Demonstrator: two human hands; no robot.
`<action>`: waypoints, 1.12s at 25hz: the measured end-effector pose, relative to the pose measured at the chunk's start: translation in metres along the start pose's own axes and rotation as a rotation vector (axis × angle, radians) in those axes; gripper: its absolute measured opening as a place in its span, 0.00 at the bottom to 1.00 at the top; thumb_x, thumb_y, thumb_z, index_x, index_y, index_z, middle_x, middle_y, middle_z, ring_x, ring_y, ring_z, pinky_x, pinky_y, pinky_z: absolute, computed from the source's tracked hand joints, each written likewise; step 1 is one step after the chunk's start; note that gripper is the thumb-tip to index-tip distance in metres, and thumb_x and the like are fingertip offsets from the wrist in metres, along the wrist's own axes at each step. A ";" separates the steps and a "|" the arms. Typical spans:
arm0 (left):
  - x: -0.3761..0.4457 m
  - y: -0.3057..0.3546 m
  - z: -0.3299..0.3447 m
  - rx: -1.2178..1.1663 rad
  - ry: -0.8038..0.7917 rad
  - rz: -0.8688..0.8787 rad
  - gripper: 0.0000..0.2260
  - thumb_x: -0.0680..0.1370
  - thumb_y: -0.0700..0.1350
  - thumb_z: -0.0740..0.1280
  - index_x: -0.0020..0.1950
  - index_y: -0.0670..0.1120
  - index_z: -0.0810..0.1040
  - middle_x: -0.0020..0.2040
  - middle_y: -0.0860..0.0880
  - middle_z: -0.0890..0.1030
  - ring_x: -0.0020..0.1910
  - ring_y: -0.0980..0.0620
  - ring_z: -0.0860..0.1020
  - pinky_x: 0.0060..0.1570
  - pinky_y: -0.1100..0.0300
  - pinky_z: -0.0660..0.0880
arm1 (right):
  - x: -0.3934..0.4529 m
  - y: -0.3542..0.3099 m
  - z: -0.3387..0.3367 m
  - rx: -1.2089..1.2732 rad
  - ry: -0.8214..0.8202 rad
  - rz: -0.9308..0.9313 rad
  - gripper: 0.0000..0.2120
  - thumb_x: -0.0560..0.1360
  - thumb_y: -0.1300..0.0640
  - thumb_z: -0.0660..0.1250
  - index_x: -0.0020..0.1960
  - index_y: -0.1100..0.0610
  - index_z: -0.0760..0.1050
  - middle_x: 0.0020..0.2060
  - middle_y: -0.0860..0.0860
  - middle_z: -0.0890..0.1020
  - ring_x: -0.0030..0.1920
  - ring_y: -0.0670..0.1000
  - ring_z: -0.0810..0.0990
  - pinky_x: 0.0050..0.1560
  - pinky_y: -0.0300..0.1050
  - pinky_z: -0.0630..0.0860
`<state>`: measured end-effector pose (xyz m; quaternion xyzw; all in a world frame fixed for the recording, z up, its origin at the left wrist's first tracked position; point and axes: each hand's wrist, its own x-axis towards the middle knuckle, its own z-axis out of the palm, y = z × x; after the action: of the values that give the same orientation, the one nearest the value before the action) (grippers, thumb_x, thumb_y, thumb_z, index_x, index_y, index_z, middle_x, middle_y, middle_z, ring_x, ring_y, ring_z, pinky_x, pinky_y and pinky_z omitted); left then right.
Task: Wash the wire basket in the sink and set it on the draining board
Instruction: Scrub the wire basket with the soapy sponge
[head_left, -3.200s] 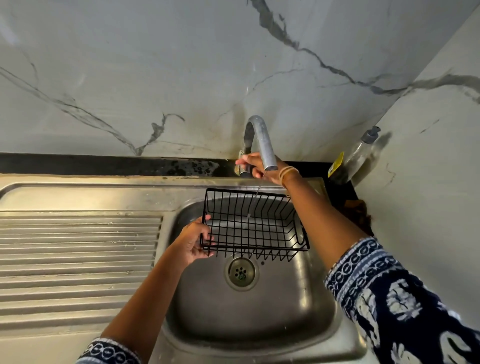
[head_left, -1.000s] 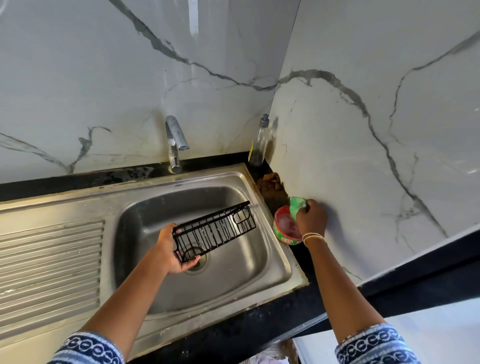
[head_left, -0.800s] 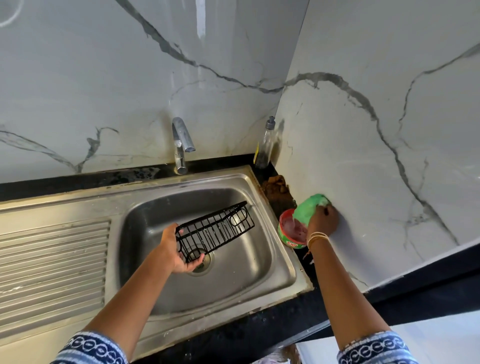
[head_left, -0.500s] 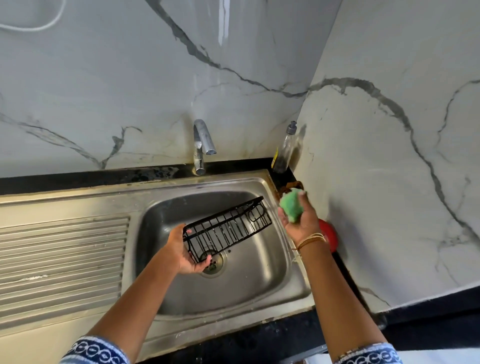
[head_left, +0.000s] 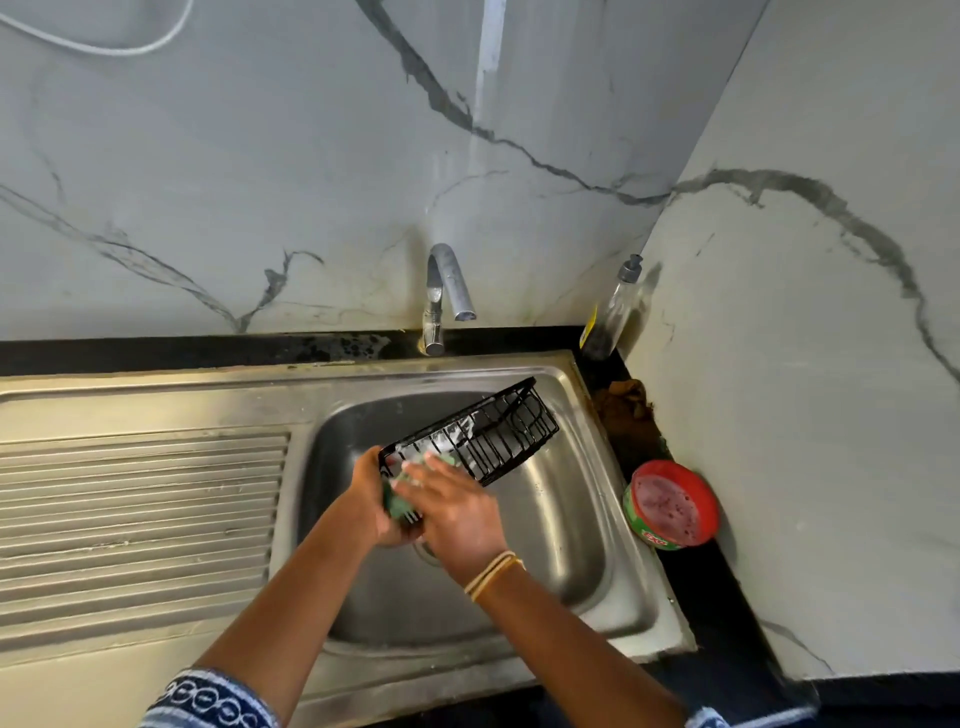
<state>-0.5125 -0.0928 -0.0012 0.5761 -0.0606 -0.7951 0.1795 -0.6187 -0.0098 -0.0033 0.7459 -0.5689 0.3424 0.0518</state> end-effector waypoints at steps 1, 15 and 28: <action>0.001 0.003 -0.003 -0.010 -0.009 -0.007 0.24 0.75 0.62 0.57 0.48 0.42 0.78 0.36 0.41 0.82 0.32 0.43 0.81 0.33 0.53 0.79 | -0.007 0.005 -0.003 0.004 -0.026 -0.088 0.14 0.69 0.64 0.65 0.49 0.52 0.83 0.53 0.49 0.84 0.57 0.52 0.81 0.59 0.43 0.77; -0.006 0.002 -0.018 0.179 -0.132 0.055 0.19 0.71 0.40 0.56 0.60 0.40 0.74 0.57 0.35 0.78 0.55 0.34 0.77 0.54 0.34 0.74 | 0.051 0.097 -0.049 -0.081 0.090 0.587 0.14 0.71 0.66 0.67 0.55 0.60 0.81 0.46 0.58 0.84 0.46 0.57 0.83 0.48 0.46 0.79; -0.007 0.008 -0.020 0.275 -0.313 0.574 0.30 0.55 0.30 0.55 0.51 0.54 0.71 0.55 0.45 0.73 0.53 0.43 0.75 0.45 0.44 0.74 | 0.072 0.046 0.024 0.118 -0.205 0.732 0.13 0.72 0.61 0.68 0.57 0.57 0.75 0.50 0.54 0.80 0.49 0.53 0.81 0.47 0.42 0.79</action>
<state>-0.4907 -0.0953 0.0007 0.4254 -0.3534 -0.7753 0.3050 -0.6398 -0.0949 0.0053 0.5258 -0.7790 0.2939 -0.1741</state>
